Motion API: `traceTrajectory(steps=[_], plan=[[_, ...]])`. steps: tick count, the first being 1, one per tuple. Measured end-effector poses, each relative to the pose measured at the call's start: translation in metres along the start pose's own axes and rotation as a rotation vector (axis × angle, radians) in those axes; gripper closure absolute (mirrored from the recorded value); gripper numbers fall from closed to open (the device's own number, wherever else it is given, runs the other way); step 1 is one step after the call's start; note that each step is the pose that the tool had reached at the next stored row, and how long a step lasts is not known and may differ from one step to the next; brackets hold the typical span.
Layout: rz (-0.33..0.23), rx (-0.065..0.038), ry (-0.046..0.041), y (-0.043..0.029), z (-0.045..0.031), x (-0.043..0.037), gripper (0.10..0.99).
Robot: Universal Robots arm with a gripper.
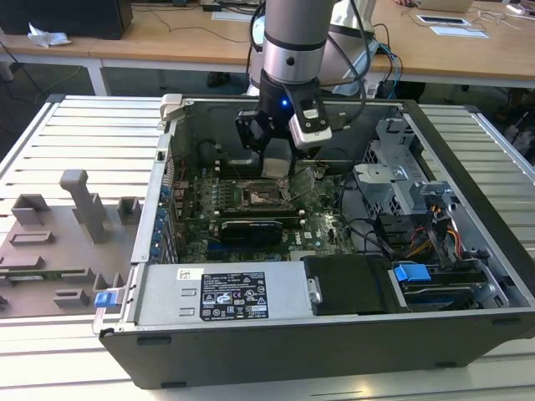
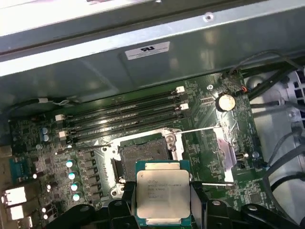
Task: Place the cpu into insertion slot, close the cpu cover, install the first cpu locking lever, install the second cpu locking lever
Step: 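Place the cpu into insertion slot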
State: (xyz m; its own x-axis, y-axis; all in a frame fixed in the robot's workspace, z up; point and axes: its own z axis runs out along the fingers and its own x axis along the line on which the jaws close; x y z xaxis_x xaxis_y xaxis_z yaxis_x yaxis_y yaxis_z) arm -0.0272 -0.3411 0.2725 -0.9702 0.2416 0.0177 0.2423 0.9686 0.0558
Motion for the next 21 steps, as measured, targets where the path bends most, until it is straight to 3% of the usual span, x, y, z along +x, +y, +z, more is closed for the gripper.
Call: traceTrajectory(steps=[11, 21], plan=[[0.172, 0.009, -0.0126, 0.0000, 0.0009, -0.0001, 0.545], [0.271, 0.013, -0.0197, -0.0001, 0.0014, -0.0002, 0.545]])
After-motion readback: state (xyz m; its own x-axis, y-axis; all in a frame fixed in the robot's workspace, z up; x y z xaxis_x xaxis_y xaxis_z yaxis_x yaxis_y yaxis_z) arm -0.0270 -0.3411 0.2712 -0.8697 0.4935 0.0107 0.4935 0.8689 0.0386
